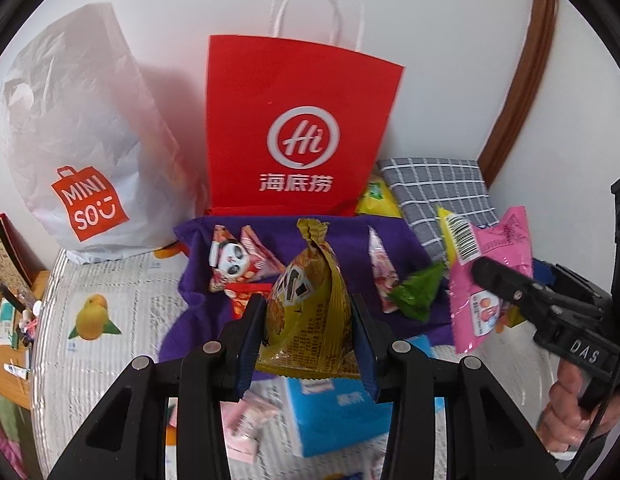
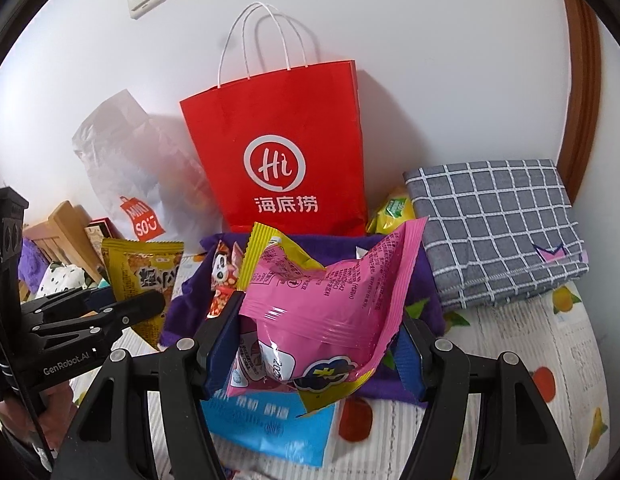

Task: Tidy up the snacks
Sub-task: 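Lower both bags onto the purple towel and open both tools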

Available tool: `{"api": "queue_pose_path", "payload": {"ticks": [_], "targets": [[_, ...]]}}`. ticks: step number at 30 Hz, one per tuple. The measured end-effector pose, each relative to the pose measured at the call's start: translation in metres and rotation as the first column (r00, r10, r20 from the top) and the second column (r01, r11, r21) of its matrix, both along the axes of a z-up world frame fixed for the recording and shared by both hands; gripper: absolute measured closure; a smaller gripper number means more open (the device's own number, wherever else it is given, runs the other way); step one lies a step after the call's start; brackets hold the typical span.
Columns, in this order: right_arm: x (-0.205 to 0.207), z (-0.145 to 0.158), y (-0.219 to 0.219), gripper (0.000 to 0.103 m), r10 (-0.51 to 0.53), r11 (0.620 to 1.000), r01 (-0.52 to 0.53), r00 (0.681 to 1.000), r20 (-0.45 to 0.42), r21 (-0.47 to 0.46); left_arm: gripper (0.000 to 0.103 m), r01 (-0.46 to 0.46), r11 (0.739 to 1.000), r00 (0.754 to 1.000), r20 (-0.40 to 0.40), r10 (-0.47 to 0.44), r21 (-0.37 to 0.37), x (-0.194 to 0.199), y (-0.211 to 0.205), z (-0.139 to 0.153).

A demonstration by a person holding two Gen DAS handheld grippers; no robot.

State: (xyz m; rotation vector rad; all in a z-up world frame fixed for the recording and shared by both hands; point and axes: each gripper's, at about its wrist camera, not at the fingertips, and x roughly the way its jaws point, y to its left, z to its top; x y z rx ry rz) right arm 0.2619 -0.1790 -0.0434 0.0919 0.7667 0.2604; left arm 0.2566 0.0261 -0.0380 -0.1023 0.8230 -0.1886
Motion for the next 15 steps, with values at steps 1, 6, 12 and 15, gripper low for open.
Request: {"api": "queue_pose_path", "payload": {"ticks": [1,6,12,15], "targets": [[0.004,-0.001,0.0,0.036,0.002,1.0,-0.002,1.0,-0.001,-0.002,0.064,-0.006,1.0,1.0,-0.005,0.006,0.001,0.004,0.004,-0.003],[0.03,-0.015,0.003,0.036,0.011,1.0,-0.011,1.0,-0.009,-0.019,0.064,-0.033,0.999,0.999,-0.026,0.032,-0.012,0.022,0.023,-0.015],[0.054,-0.042,0.01,0.036,0.041,0.998,-0.044,0.997,-0.058,-0.053,0.064,-0.032,0.999,0.998,-0.054,0.032,0.006,0.04,0.031,-0.034],[0.062,-0.058,0.013,0.036,0.064,0.995,-0.071,0.993,-0.097,-0.066,0.064,-0.018,1.0,0.998,-0.067,0.019,0.004,0.048,0.028,-0.044]]}}
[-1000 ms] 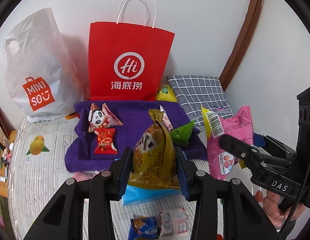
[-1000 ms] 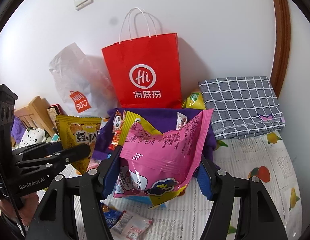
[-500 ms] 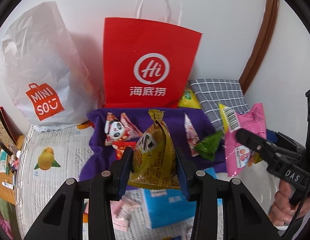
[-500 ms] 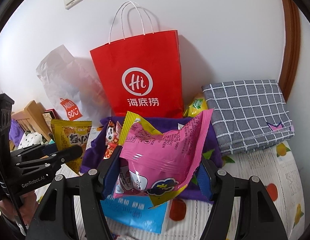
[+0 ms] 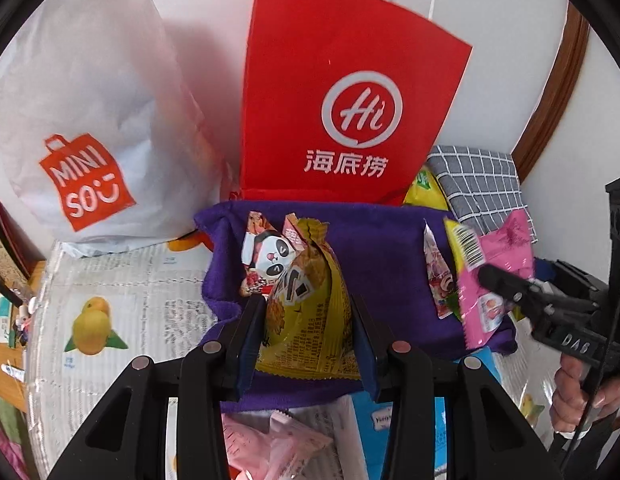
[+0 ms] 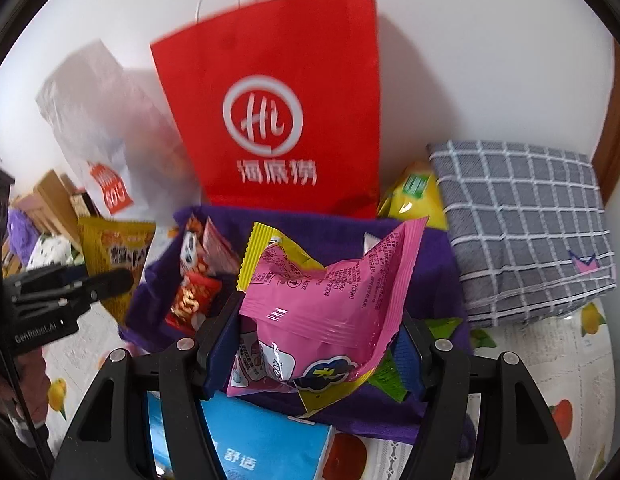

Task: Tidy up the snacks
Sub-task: 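Lower both bags onto the purple towel and open both tools, then grasp white red-label packet with right tool while left tool moves to pink candy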

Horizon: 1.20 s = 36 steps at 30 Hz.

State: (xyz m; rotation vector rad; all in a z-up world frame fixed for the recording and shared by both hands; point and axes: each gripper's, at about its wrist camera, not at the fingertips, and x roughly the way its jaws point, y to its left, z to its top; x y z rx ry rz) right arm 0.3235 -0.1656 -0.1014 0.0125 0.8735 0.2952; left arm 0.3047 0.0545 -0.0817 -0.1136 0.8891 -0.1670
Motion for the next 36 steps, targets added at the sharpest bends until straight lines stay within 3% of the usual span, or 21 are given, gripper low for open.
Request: {"api": "queue_pose_path", "payload": {"ticks": [19,22,23,27,29,32,36], "targets": [[0.03,-0.052,0.018,0.035,0.079,0.996,-0.084,0.989,-0.128,-0.036,0.063,0.067,0.998,0.995,-0.073,-0.067,-0.004,0.027,-0.032,-0.045],[0.026,-0.047,0.015,0.026,0.068,0.997,-0.074,0.988,-0.139,-0.038,0.063,0.078,0.997,0.994,-0.077,-0.078,-0.001,0.029,-0.037,-0.05],[0.024,-0.043,0.013,0.02,0.07,0.997,-0.075,0.989,-0.132,-0.03,0.063,0.08,0.997,0.994,-0.079,-0.08,0.001,0.029,-0.039,-0.052],[0.005,-0.022,0.008,0.016,0.07,0.997,-0.072,0.997,-0.043,-0.039,0.063,0.084,0.996,0.993,-0.088,-0.085,-0.013,0.033,-0.042,-0.055],[-0.003,-0.013,0.004,0.016,0.059,0.997,-0.06,0.998,-0.018,-0.041,0.06,0.088,0.996,0.992,-0.091,-0.091,-0.028,0.033,-0.043,-0.055],[-0.018,-0.003,-0.003,0.016,0.038,0.999,-0.038,0.999,0.005,-0.031,0.047,0.09,0.995,0.992,-0.082,-0.094,-0.051,0.029,-0.042,-0.05],[-0.044,0.005,-0.009,0.016,0.014,1.0,-0.013,0.999,0.033,-0.021,0.044,0.078,0.995,0.996,-0.048,-0.081,-0.059,0.01,-0.035,-0.034]]}}
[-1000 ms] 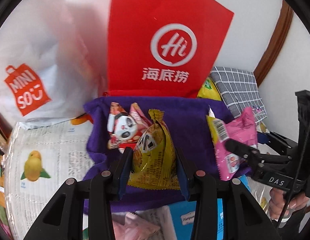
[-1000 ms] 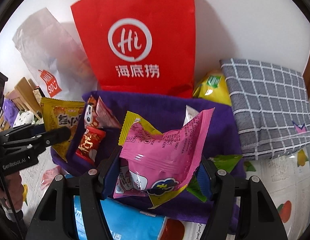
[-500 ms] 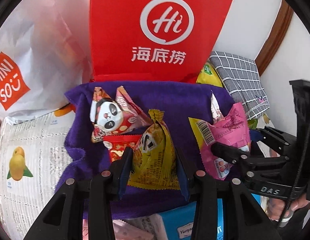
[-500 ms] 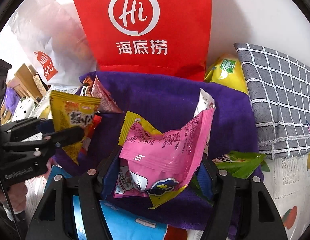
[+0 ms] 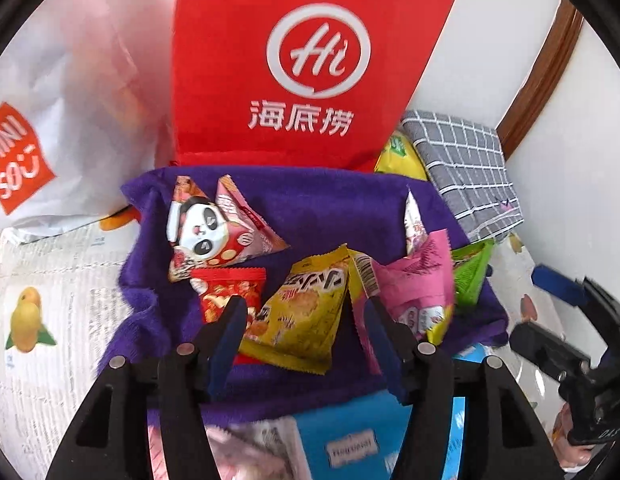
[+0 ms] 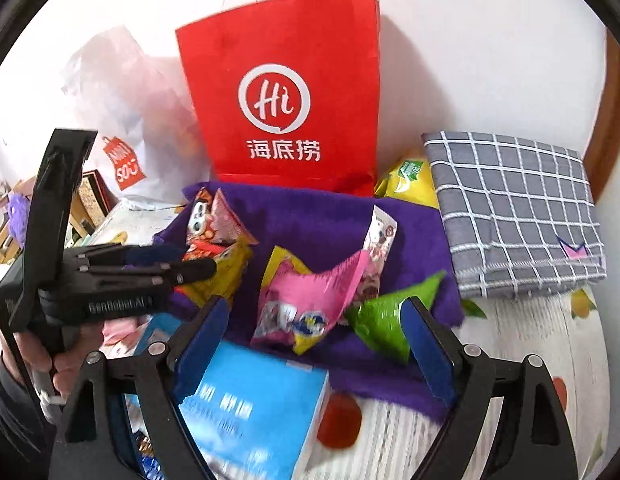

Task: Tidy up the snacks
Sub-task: 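Grasp white red-label packet with right tool while left tool moves to pink candy, then lift white packet with right tool while left tool closes on pink wrapped candy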

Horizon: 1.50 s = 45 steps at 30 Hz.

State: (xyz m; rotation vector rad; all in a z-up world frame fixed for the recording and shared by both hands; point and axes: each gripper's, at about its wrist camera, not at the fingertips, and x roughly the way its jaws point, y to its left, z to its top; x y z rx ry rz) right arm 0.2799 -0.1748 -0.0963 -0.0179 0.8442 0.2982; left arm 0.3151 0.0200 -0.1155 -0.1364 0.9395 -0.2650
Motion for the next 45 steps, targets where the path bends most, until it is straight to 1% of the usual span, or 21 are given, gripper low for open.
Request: {"api": "queue_pose_path", "payload": {"ticks": [2,6,9,13,16,18,20,24,25,27,30,37,38,39,42,45], "targets": [[-0.016,0.001,0.0,0.016,0.0,1.0,0.0,1.0,0.0,0.007,0.044,-0.005,1.0,1.0,0.005,0.005,-0.001,-0.01,0.005,0.006],[-0.051,-0.002,0.007,0.016,0.01,1.0,-0.01,1.0,0.005,-0.01,0.044,-0.023,1.0,0.999,0.023,0.023,0.012,-0.04,0.019,0.017],[-0.075,-0.009,0.013,0.016,0.03,1.0,-0.031,0.999,-0.027,-0.008,0.043,-0.049,0.999,0.998,0.031,0.049,0.019,-0.062,0.031,0.022],[-0.106,-0.03,0.015,0.016,0.025,0.999,-0.02,0.993,-0.118,0.05,0.042,-0.072,0.997,0.997,0.027,0.071,0.007,-0.097,0.048,0.02],[-0.125,-0.052,0.013,0.018,0.005,0.993,0.02,0.977,-0.211,0.116,0.042,-0.084,0.996,0.996,0.021,0.084,-0.002,-0.121,0.059,0.016],[-0.137,-0.064,0.01,0.018,-0.001,0.984,0.047,0.966,-0.26,0.17,0.042,-0.105,0.995,0.994,0.035,0.105,-0.002,-0.135,0.066,0.015],[-0.146,-0.072,0.008,0.018,-0.017,0.979,0.072,0.96,-0.281,0.189,0.042,-0.121,0.993,0.992,0.044,0.121,-0.012,-0.15,0.076,0.013],[-0.153,-0.086,0.013,0.018,-0.044,0.973,0.115,0.944,-0.328,0.202,0.041,-0.137,0.99,0.99,0.031,0.139,-0.043,-0.167,0.089,0.006],[-0.154,-0.088,0.015,0.018,-0.051,0.974,0.12,0.944,-0.327,0.194,0.041,-0.14,0.989,0.989,0.029,0.142,-0.047,-0.171,0.092,0.004],[-0.156,-0.088,0.022,0.018,-0.074,0.978,0.127,0.952,-0.298,0.165,0.041,-0.147,0.988,0.988,0.027,0.149,-0.054,-0.18,0.098,0.0],[-0.157,-0.089,0.033,0.018,-0.063,0.978,0.117,0.955,-0.291,0.172,0.041,-0.156,0.985,0.987,0.017,0.157,-0.072,-0.19,0.106,-0.006],[-0.144,-0.093,0.056,0.018,-0.064,0.993,0.086,0.967,-0.247,0.078,0.041,-0.182,0.978,0.983,-0.01,0.182,-0.105,-0.206,0.118,-0.018],[-0.142,-0.093,0.056,0.021,-0.056,0.995,0.073,0.969,-0.239,0.062,0.041,-0.192,0.975,0.981,-0.014,0.191,-0.112,-0.209,0.121,-0.02],[-0.141,-0.093,0.059,0.031,-0.042,0.999,0.048,0.974,-0.223,0.022,0.041,-0.195,0.974,0.981,-0.016,0.195,-0.117,-0.211,0.122,-0.021],[-0.14,-0.093,0.061,0.038,0.029,0.998,-0.041,0.978,-0.207,-0.054,0.041,-0.198,0.973,0.98,-0.018,0.198,-0.119,-0.216,0.125,-0.023],[-0.145,-0.091,0.056,0.039,0.069,0.991,-0.093,0.975,-0.213,-0.101,0.041,-0.201,0.972,0.98,-0.014,0.201,-0.12,-0.22,0.126,-0.024]]}}
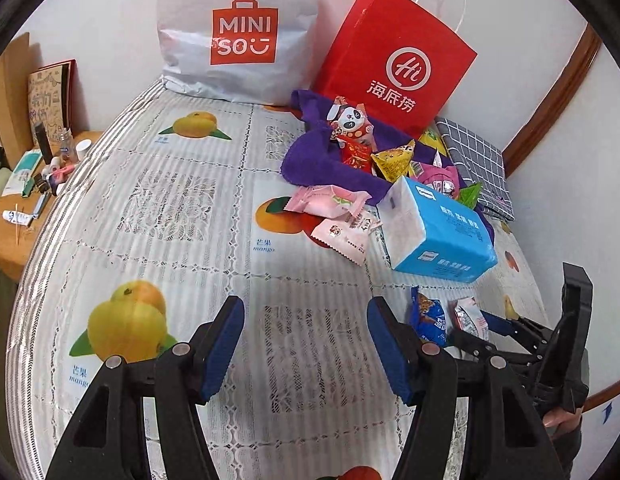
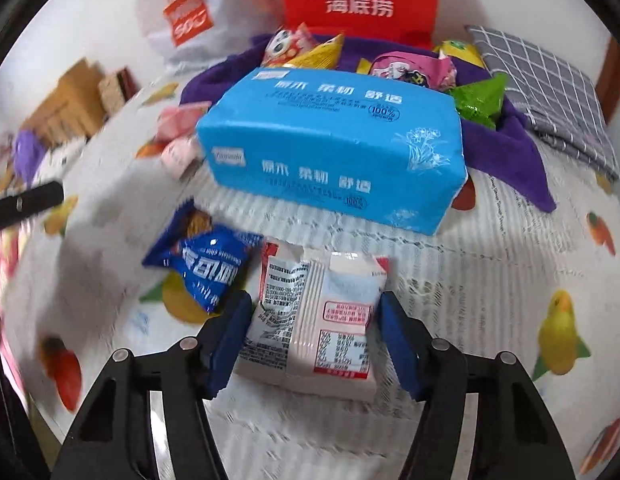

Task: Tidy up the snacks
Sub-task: 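Lift white packet with right tool while left tool closes on pink wrapped candy, then carry white packet and pink wrapped candy toward the purple towel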

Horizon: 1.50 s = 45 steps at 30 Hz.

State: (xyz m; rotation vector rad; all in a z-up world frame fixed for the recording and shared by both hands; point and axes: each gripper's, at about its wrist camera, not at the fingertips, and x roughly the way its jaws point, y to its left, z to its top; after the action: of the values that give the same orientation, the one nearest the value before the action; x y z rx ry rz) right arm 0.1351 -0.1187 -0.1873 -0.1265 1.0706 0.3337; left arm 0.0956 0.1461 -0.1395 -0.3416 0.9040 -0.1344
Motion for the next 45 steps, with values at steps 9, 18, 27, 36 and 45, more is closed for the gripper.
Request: {"api": "queue_pose_path", "payload": {"ticks": [9,18,27,36,45], "targets": [[-0.014,-0.005,-0.001,0.041,-0.026,1.0,0.027,0.997,0.072,-0.01,0.041,0.03,0.999,0.999,-0.014,-0.03,0.015,0.01,-0.019,-0.009],[-0.015,0.001,-0.046,0.045,-0.116,0.993,0.114,0.983,0.142,0.026,0.041,0.043,0.996,0.999,0.016,-0.045,0.082,0.048,-0.035,0.0],[-0.008,-0.007,-0.076,0.044,-0.199,0.979,0.189,0.971,0.13,0.08,0.041,0.069,0.979,0.997,0.019,-0.074,0.191,0.101,-0.058,-0.009],[-0.01,-0.008,-0.072,0.043,-0.189,0.982,0.184,0.973,0.135,0.049,0.044,0.058,0.967,0.998,-0.002,-0.06,0.247,0.13,-0.061,-0.028],[-0.009,-0.007,-0.07,0.042,-0.186,0.982,0.181,0.973,0.135,0.046,0.069,0.078,0.975,0.997,0.007,-0.081,0.206,0.126,-0.061,-0.025]]}}
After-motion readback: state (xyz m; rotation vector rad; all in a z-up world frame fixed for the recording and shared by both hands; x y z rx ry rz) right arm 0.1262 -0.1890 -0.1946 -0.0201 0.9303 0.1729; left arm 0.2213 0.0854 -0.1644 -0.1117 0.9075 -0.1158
